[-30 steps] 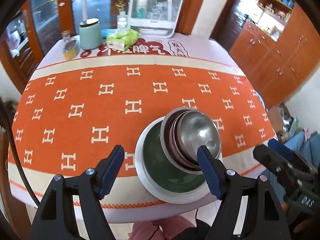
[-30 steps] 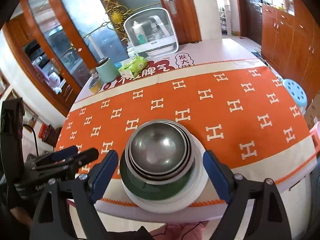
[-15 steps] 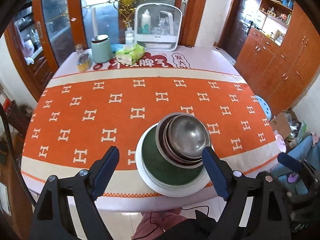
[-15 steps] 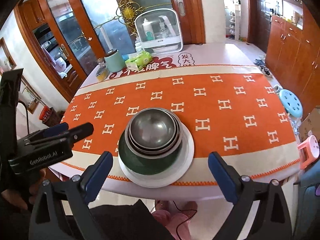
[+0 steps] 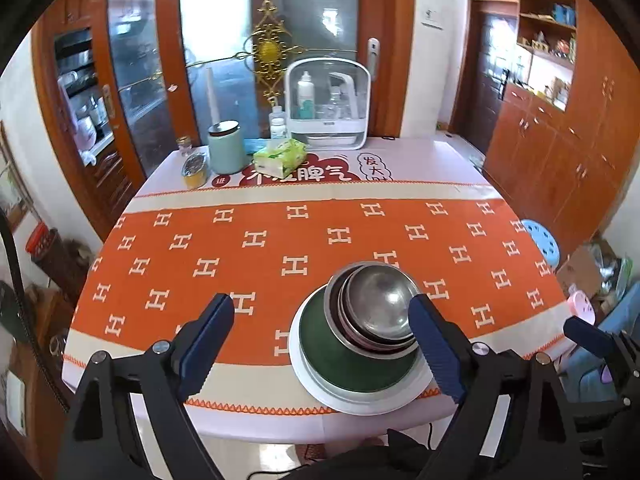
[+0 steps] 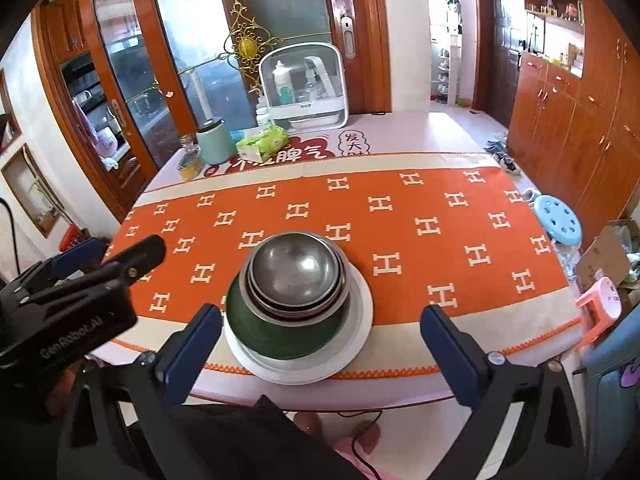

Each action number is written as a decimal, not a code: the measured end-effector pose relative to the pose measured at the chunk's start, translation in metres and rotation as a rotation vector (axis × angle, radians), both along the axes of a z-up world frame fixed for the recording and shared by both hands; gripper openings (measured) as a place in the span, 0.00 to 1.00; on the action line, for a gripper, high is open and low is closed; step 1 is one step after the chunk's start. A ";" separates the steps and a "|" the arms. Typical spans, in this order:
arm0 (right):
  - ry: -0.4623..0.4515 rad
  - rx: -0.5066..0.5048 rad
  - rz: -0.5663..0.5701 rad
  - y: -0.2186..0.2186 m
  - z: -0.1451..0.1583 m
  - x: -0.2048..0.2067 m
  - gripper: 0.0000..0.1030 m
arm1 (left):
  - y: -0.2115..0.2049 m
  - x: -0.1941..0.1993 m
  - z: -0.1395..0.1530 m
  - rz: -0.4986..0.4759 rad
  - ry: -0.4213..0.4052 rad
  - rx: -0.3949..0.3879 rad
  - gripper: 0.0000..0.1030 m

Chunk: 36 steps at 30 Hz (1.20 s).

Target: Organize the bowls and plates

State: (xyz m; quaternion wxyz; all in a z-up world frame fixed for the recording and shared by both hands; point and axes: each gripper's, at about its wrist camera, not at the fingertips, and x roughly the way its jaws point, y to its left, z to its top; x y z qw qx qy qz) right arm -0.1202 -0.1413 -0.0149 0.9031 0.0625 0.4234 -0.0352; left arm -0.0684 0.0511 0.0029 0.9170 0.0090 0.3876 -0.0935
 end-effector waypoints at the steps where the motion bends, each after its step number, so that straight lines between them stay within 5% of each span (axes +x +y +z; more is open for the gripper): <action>1: -0.002 -0.003 0.000 0.001 0.000 0.000 0.99 | 0.002 -0.001 0.001 0.009 -0.009 -0.003 0.87; 5: -0.019 -0.019 0.000 0.005 0.003 -0.003 1.00 | 0.007 -0.004 0.005 0.031 -0.045 -0.002 0.99; 36: 0.007 -0.020 -0.056 0.005 -0.004 0.001 1.00 | 0.009 0.010 -0.009 0.033 0.012 0.041 0.99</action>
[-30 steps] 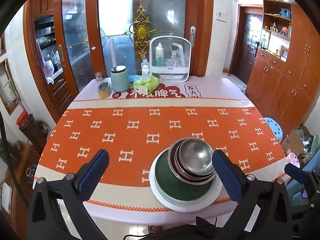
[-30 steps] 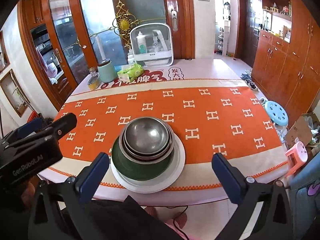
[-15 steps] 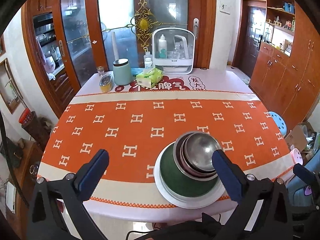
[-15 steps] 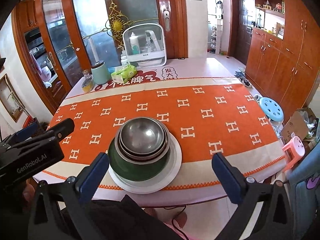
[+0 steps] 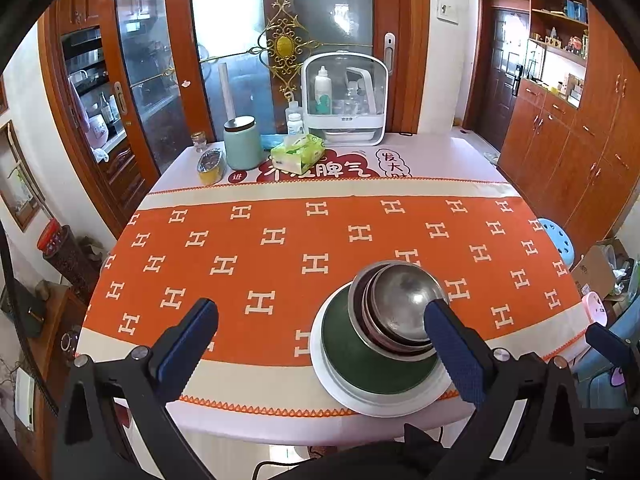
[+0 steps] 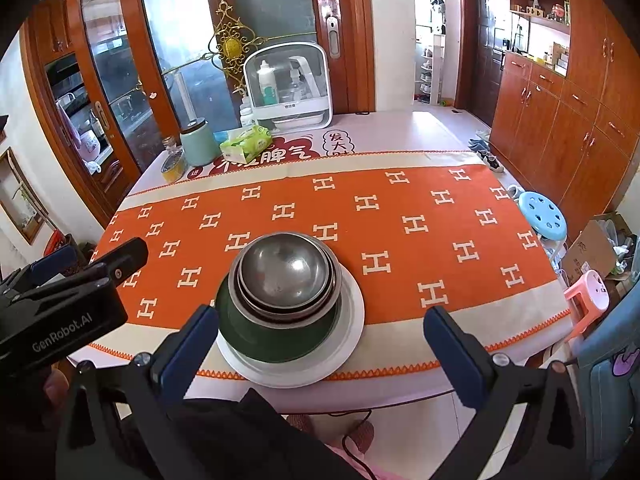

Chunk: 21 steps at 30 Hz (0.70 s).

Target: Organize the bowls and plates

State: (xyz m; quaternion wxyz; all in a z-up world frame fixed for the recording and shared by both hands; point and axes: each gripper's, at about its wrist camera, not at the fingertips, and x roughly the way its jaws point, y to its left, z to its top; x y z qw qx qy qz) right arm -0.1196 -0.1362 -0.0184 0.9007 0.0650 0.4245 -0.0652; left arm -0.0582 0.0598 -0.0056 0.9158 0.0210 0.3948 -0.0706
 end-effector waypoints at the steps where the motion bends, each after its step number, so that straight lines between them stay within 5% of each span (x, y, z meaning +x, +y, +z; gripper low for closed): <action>1: 0.001 0.000 0.001 0.001 0.000 0.000 1.00 | 0.001 0.001 -0.001 0.001 0.002 0.001 0.99; 21: 0.017 0.008 0.000 0.000 -0.002 0.004 1.00 | 0.000 0.000 -0.003 -0.005 0.017 0.015 0.99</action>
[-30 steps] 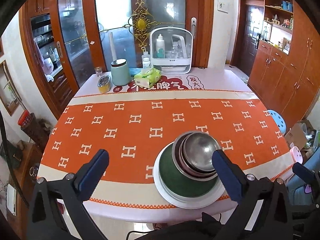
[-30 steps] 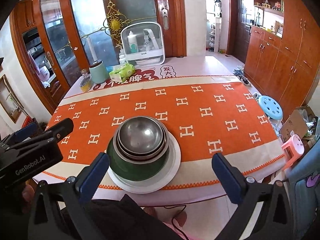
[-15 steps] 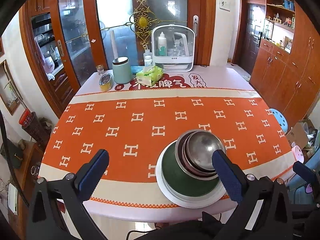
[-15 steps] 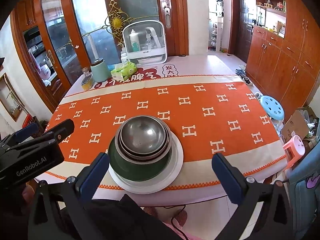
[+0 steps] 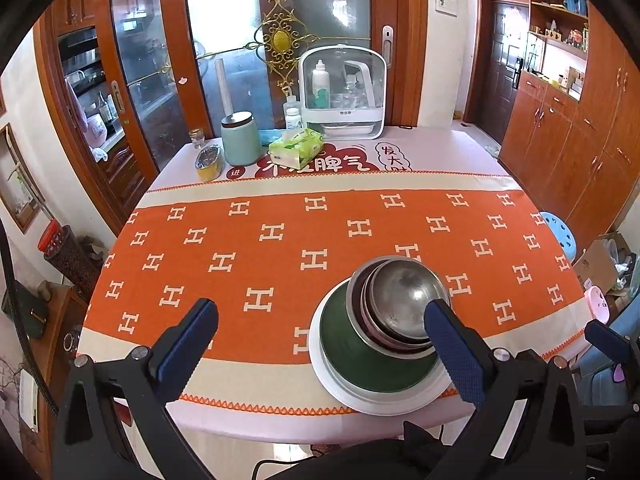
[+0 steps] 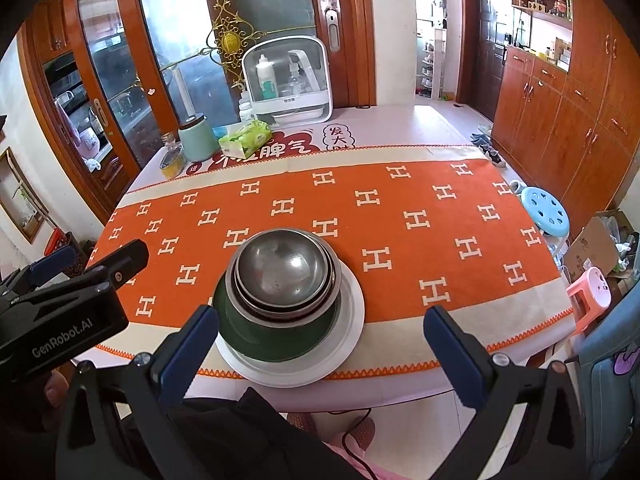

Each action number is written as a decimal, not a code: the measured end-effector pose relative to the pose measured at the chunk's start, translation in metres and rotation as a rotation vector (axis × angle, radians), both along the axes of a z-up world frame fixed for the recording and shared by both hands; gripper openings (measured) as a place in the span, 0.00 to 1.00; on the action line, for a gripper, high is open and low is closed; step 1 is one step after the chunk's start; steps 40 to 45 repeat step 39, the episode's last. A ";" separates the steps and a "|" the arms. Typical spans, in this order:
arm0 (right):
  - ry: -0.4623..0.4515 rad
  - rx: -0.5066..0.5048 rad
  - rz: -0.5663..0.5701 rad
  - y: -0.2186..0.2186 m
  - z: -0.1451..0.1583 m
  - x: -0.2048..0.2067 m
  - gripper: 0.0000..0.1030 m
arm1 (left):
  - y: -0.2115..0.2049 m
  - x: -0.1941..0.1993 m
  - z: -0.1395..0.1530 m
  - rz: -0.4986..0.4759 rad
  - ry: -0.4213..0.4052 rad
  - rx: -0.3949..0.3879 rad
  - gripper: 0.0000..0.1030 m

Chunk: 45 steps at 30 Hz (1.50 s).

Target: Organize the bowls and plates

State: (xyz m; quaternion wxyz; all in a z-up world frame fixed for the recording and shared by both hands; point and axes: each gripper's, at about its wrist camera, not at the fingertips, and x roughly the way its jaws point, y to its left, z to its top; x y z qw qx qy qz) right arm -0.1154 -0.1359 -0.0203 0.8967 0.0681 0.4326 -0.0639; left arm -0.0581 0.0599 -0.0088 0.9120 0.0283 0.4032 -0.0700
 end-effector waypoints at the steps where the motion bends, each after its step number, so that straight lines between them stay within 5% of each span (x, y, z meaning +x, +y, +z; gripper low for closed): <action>1: 0.000 0.001 0.001 0.000 0.000 -0.001 1.00 | 0.000 0.000 0.000 0.001 0.000 -0.001 0.99; 45: 0.010 0.014 0.018 -0.007 -0.008 -0.002 1.00 | -0.003 0.004 0.001 -0.010 0.005 0.009 0.99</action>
